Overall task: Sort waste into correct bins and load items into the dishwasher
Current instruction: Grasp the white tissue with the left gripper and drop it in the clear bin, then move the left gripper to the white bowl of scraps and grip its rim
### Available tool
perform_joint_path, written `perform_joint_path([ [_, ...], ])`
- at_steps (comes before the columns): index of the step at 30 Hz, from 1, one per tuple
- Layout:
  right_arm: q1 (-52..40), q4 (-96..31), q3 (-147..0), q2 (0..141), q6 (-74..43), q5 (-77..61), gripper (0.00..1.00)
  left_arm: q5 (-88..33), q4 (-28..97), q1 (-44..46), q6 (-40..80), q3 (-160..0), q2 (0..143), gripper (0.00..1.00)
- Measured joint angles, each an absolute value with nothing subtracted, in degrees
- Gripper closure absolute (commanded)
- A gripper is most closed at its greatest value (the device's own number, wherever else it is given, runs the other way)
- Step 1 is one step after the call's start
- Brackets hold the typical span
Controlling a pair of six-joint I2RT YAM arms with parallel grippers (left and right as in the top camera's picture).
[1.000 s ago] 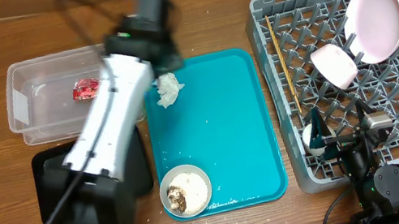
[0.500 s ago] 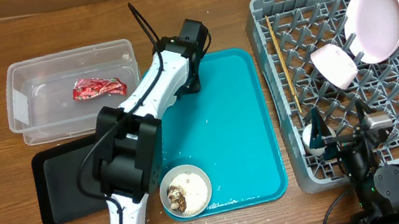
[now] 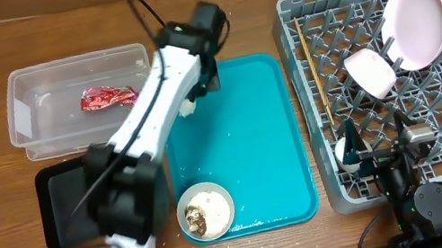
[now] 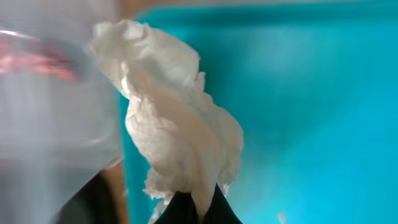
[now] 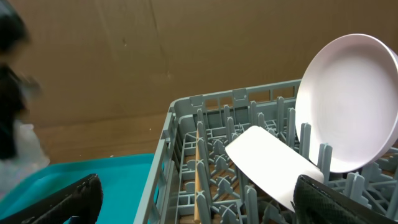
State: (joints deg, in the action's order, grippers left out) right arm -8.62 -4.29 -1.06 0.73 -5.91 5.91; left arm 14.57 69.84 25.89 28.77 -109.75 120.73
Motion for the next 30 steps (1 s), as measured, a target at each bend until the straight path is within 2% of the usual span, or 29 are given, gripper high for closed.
perform_joint_path([
  [4,-8.60,-4.25,-1.06,0.73,-5.91,5.91,0.00,15.18,72.79,21.74,33.34,-111.74,111.24,0.96],
  [8,-8.60,-4.27,-1.06,0.73,-5.93,5.89,0.00,15.79,73.10,12.67,37.36,-112.25,108.40,0.95],
  [12,-8.60,-4.29,-1.06,0.73,-5.91,5.91,0.00,14.28,70.46,5.58,36.75,-109.93,111.96,0.81],
  [17,-8.60,-4.27,-1.06,0.73,-5.91,5.91,0.00,10.59,72.88,4.14,34.02,-108.77,115.20,0.65],
  [18,-8.60,-4.29,-1.06,0.73,-5.93,5.91,0.00,10.07,73.82,4.45,33.61,-108.90,114.89,0.57],
  [19,-8.60,-4.27,-1.06,0.73,-5.91,5.93,0.00,9.63,74.65,4.71,33.15,-109.12,114.48,0.41],
  [20,-8.60,-4.27,-1.06,0.73,-5.93,5.91,0.00,9.32,75.18,5.04,32.84,-109.19,113.73,0.11],
  [21,-8.62,-4.29,-1.06,0.73,-5.93,5.91,0.00,9.13,75.53,5.34,32.91,-109.23,112.88,0.01],
  [23,-8.62,-4.29,-1.06,0.73,-5.93,5.91,0.00,8.93,76.18,6.28,32.60,-109.25,110.30,0.00],
  [27,-8.60,-4.29,-1.06,0.73,-5.93,5.93,0.00,8.71,77.21,8.38,32.45,-110.28,104.12,0.11],
  [30,-8.60,-4.27,-1.06,0.73,-5.91,5.93,0.00,7.33,80.79,9.91,31.81,-111.22,101.01,0.16],
])
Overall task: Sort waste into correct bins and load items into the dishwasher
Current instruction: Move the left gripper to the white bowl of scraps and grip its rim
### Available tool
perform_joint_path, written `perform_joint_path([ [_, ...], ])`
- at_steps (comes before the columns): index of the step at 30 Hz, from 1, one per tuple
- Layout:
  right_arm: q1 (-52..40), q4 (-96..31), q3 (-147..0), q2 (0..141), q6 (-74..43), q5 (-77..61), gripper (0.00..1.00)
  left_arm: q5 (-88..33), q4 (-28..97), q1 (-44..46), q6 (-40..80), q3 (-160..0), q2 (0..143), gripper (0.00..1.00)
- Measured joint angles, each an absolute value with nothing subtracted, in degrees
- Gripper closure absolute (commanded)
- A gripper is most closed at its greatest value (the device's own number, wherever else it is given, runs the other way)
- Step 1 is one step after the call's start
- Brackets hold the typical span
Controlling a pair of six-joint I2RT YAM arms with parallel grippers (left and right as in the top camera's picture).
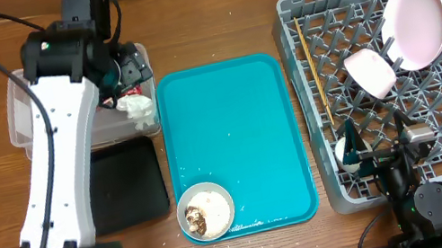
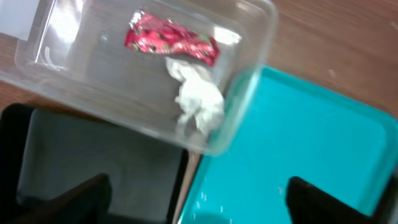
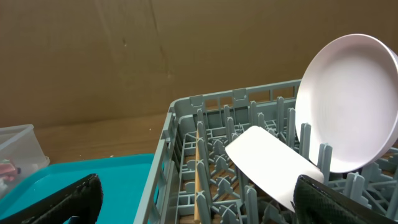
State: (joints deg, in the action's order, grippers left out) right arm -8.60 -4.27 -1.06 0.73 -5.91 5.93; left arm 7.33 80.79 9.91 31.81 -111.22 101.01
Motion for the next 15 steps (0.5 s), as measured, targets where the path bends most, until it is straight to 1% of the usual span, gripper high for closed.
perform_joint_path([
  [3,-8.62,-4.29,-1.06,0.73,-5.96,5.91,0.00,5.85,85.69,13.19,31.70,-111.31,100.14,0.23],
  [5,-8.60,-4.29,-1.06,0.73,-5.91,5.91,0.00,5.48,87.24,16.21,31.79,-110.72,100.29,0.24],
  [7,-8.60,-4.25,-1.06,0.73,-5.93,5.91,0.00,4.91,88.62,21.37,32.71,-109.10,100.40,0.26],
  [10,-8.60,-4.29,-1.06,0.73,-5.93,5.91,0.00,4.36,88.99,29.06,35.79,-104.73,100.40,0.28],
  [13,-8.60,-4.29,-1.06,0.73,-5.93,5.91,0.00,3.27,87.26,34.92,38.94,-98.67,100.47,0.34],
  [15,-8.60,-4.29,-1.06,0.73,-5.91,5.89,0.00,1.98,85.17,36.91,40.14,-94.74,100.51,0.39],
])
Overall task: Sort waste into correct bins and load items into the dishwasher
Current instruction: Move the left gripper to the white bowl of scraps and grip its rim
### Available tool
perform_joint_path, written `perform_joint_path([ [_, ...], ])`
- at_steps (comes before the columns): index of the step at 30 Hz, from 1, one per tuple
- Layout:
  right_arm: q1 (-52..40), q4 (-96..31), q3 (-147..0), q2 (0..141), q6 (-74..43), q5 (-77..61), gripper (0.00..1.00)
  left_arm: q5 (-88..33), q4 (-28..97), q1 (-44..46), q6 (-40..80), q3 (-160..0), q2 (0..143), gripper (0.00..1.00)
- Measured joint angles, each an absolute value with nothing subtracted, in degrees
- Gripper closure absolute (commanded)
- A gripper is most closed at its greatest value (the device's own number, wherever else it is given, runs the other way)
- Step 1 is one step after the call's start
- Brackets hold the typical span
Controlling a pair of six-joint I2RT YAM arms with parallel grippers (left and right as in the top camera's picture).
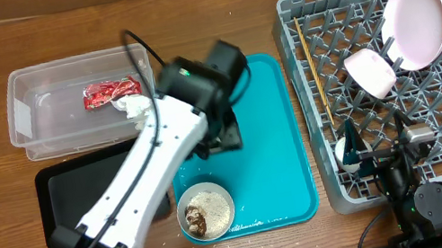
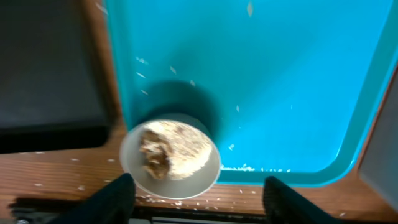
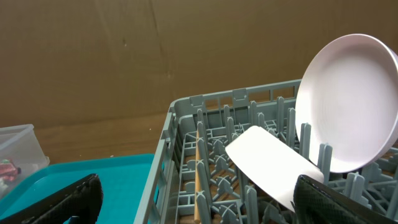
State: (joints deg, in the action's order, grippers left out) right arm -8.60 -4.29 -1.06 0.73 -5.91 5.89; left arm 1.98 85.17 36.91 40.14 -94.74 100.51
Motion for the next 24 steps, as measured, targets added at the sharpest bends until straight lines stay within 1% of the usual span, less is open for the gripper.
perform_joint_path([
  [2,-8.60,-4.27,-1.06,0.73,-5.91,5.91,0.00,0.58,83.35,38.87,41.10,-90.59,100.53,0.39],
  [3,-8.60,-4.25,-1.06,0.73,-5.91,5.89,0.00,0.12,82.54,40.01,41.82,-88.58,100.53,0.43],
  [5,-8.60,-4.32,-1.06,0.73,-5.93,5.87,0.00,-0.40,79.72,42.70,43.72,-84.51,100.53,0.44],
  [6,-8.60,-4.29,-1.06,0.73,-5.93,5.89,0.00,-0.58,78.30,44.58,44.71,-82.32,100.55,0.43],
  [8,-8.60,-4.29,-1.06,0.73,-5.93,5.89,0.00,-0.49,76.75,48.25,46.52,-78.85,100.64,0.37],
  [12,-8.60,-4.29,-1.06,0.73,-5.96,5.91,0.00,-0.03,74.00,54.24,50.39,-72.97,100.66,0.39],
  [15,-8.62,-4.27,-1.06,0.73,-5.91,5.89,0.00,0.56,70.89,54.61,51.90,-69.06,100.66,0.38],
  [20,-8.60,-4.29,-1.06,0.73,-5.91,5.91,0.00,2.98,64.75,52.99,52.29,-64.82,100.66,0.41],
  [22,-8.60,-4.27,-1.06,0.73,-5.93,5.91,0.00,3.70,60.73,52.71,50.63,-63.61,100.66,0.45],
  [23,-8.60,-4.25,-1.06,0.73,-5.91,5.91,0.00,3.90,59.33,52.56,49.41,-63.18,100.66,0.53],
  [24,-8.60,-4.25,-1.06,0.73,-5.91,5.89,0.00,4.14,58.46,52.49,48.27,-62.98,100.66,0.64],
])
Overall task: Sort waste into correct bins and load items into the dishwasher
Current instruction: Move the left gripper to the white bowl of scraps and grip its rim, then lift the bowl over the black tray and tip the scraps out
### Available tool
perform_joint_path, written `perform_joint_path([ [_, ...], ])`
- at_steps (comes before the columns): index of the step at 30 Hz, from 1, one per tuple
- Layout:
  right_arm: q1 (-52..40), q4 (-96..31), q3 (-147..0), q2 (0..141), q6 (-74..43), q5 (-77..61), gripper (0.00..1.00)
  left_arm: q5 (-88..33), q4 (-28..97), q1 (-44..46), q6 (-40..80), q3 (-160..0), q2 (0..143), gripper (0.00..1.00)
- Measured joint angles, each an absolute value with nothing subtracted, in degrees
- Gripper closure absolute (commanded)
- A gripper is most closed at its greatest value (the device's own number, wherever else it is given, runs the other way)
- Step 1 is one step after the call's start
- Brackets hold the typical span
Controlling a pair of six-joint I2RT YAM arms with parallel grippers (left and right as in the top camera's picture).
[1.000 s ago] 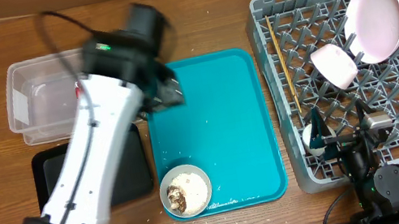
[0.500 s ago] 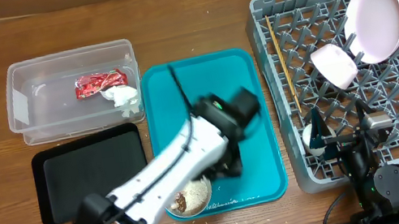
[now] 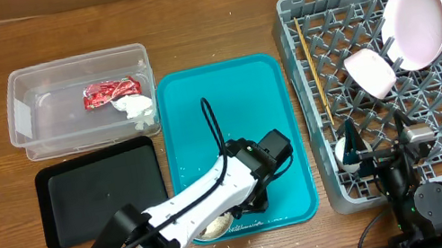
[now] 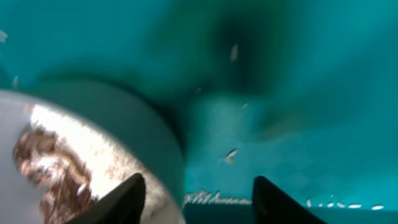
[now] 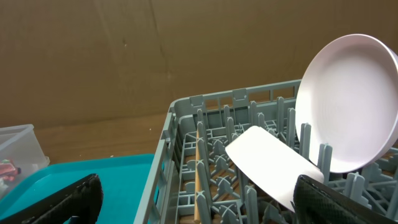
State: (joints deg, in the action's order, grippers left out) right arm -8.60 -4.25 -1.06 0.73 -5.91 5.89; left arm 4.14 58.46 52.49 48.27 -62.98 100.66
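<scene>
A white bowl (image 4: 62, 155) with brown food scraps sits at the front of the teal tray (image 3: 227, 105). In the overhead view my left arm covers most of the bowl (image 3: 214, 228). My left gripper (image 4: 199, 202) is low and open at the bowl's right rim, one finger over the bowl and the other over the tray. From overhead, the left gripper (image 3: 252, 199) is at the tray's front. A white tissue (image 3: 138, 108) and a red wrapper (image 3: 111, 92) lie in the clear bin (image 3: 34, 148). My right gripper (image 5: 199, 205) hangs open and empty over the rack's near corner.
A black tray (image 3: 97, 196) lies in front of the clear bin. The grey dish rack on the right holds a pink plate (image 3: 415, 24), a white bowl (image 3: 371, 72), chopsticks (image 3: 314, 71) and a small cup (image 3: 345, 155). Rice grains speckle the teal tray.
My left gripper was high over the middle of the teal tray with the whole bowl in sight below. Now it is down at the bowl, open around its right rim. The right arm has not moved.
My left gripper was shut on the white tissue at the tray's far left edge. Then it was open over the clear bin, the tissue lying beside the red wrapper. Then it was above the tray, and now it is down at the bowl.
</scene>
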Motion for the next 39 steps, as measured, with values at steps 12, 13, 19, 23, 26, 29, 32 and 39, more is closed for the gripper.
perform_joint_path([
  [12,-8.60,-4.27,-1.06,0.73,-5.93,5.89,0.00,9.54,56.07,52.49,41.41,-62.92,100.66,0.86],
  [13,-8.60,-4.25,-1.06,0.73,-5.93,5.91,0.00,9.80,56.03,52.51,41.28,-62.92,100.66,0.86],
  [19,-8.60,-4.27,-1.06,0.73,-5.93,5.89,0.00,11.46,53.69,52.51,40.73,-61.60,100.66,0.96],
  [23,-8.60,-4.29,-1.06,0.73,-5.91,5.89,0.00,12.64,53.43,52.51,40.66,-61.45,100.64,0.96],
  [26,-8.60,-4.27,-1.06,0.73,-5.93,5.91,0.00,13.15,53.30,52.51,40.64,-61.43,100.64,0.96],
  [29,-8.60,-4.29,-1.06,0.73,-5.93,5.89,0.00,13.13,54.06,52.51,40.49,-61.43,100.64,0.96],
  [32,-8.60,-4.29,-1.06,0.73,-5.93,5.91,0.00,13.08,58.15,52.51,40.60,-61.67,100.62,0.96],
  [39,-8.60,-4.27,-1.06,0.73,-5.93,5.89,0.00,10.41,62.59,49.34,41.80,-66.43,90.78,0.96],
])
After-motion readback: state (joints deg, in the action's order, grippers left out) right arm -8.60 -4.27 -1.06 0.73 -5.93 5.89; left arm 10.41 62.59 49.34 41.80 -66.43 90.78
